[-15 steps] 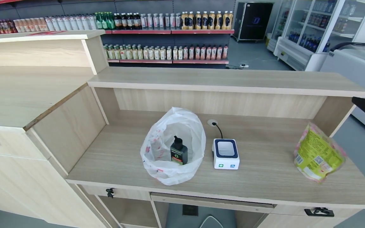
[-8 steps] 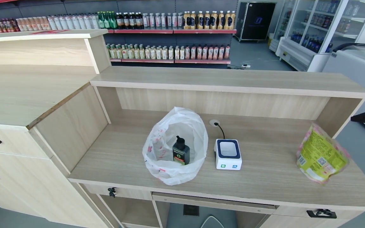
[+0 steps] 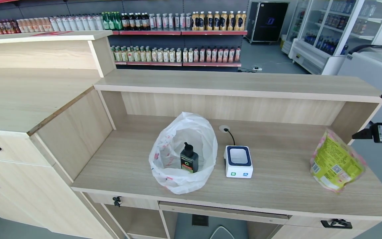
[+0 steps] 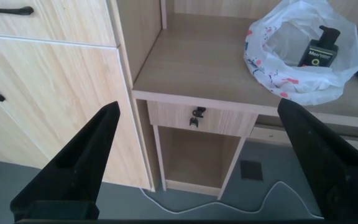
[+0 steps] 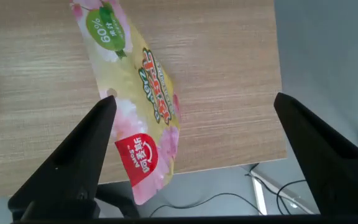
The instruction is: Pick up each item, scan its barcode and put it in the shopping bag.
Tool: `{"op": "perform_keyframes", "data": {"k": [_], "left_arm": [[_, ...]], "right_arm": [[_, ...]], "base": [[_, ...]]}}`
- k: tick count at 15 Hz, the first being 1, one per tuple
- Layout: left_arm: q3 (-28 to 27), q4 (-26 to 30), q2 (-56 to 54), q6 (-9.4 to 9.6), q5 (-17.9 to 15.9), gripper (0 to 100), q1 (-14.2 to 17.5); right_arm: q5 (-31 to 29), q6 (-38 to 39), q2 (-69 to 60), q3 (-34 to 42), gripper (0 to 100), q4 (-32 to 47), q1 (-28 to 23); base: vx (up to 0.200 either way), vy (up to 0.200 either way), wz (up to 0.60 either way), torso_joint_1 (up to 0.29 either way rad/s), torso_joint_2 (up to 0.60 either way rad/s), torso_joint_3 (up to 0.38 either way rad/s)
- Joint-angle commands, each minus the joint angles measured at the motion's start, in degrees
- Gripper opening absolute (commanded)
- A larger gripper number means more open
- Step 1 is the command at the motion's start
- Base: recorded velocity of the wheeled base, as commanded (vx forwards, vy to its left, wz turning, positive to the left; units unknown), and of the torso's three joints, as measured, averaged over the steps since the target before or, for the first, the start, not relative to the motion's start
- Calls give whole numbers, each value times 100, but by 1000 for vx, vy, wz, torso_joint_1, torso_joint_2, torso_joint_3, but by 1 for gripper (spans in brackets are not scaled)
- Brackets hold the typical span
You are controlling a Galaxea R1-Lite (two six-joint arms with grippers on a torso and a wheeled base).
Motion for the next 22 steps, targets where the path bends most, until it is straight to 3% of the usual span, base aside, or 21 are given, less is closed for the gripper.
{"op": "perform_keyframes", "data": {"k": [1, 3, 13, 16, 19, 22], "left_arm": [[0, 0, -2, -2, 2, 100, 2], [0, 0, -2, -2, 2, 100, 2], [0, 0, -2, -2, 2, 100, 2], [0, 0, -2, -2, 2, 100, 2], [0, 0, -2, -2, 2, 100, 2], [0, 0, -2, -2, 2, 100, 2]], "right_arm": [[28, -3, 449, -3, 100, -80, -3], [63, 6, 607, 32, 100, -168, 24], [1363, -74, 731, 357, 100, -783, 68], [1381, -65, 950, 428, 100, -880, 156], [1381, -74, 1328, 639, 100, -1609, 217], [1390, -74, 1706, 630, 100, -1794, 270]], "base": [[0, 0, 0, 0, 0, 0], [0, 0, 0, 0, 0, 0], [0, 0, 0, 0, 0, 0], [0, 0, 0, 0, 0, 0], [0, 0, 0, 0, 0, 0], [0, 0, 0, 0, 0, 0]]}}
